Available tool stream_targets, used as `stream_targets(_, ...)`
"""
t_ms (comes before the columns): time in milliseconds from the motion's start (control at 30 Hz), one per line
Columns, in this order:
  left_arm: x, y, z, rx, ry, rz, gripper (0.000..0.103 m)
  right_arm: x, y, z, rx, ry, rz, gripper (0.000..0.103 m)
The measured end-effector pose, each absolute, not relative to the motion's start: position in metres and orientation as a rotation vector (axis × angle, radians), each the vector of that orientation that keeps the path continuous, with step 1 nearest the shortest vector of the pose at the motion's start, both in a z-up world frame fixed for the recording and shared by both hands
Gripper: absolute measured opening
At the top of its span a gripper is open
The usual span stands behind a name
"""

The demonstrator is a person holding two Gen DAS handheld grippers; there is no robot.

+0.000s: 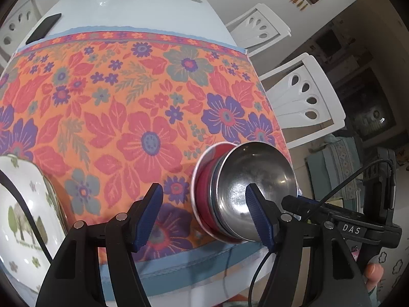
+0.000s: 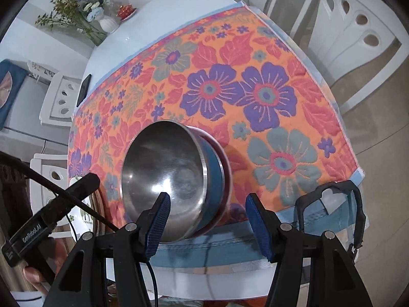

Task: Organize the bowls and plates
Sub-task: 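Close both grippers on the rim of the nested bowl stack, then lift the nested bowls with both grippers and carry them over the plate stack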

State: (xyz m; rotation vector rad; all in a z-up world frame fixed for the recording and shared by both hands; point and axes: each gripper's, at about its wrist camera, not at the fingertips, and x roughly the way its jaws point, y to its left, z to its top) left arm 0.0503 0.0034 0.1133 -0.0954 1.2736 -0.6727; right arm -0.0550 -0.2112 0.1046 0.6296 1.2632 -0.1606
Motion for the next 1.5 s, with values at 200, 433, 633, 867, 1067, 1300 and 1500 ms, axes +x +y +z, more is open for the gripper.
stream_targets(200, 0.047, -0.005, 0.101, -0.127, 1.299, -0.631, 0.065, -0.052, -0.214, 0.093, 0.638, 1.27, -0.101, 0.059)
stream_targets(433, 0.052, -0.015, 0.08, -0.165, 1.32, -0.604, 0.065, -0.039, -0.211, 0.067, 0.631, 1.288, -0.076, 0.059)
stream_targets(633, 0.054, -0.028, 0.066, -0.155, 1.314, -0.619, 0.06, -0.032, -0.214, 0.05, 0.664, 1.291, -0.064, 0.059)
stream_targets(867, 0.057, -0.032, 0.053, -0.224, 1.337, -0.671, 0.052, -0.03, -0.219, 0.036, 0.726, 1.284, -0.071, 0.059)
stream_targets(1067, 0.059, -0.028, 0.048, -0.276, 1.341, -0.681, 0.051, -0.028, -0.214, 0.032, 0.76, 1.255, -0.035, 0.052)
stream_targets(1300, 0.057, -0.029, 0.047, -0.268, 1.331, -0.67, 0.049, -0.027, -0.214, 0.032, 0.743, 1.24, -0.023, 0.052)
stream_targets(1500, 0.046, -0.027, 0.053, -0.278, 1.322, -0.614, 0.049, -0.025, -0.211, 0.036, 0.678, 1.235, 0.0, 0.052)
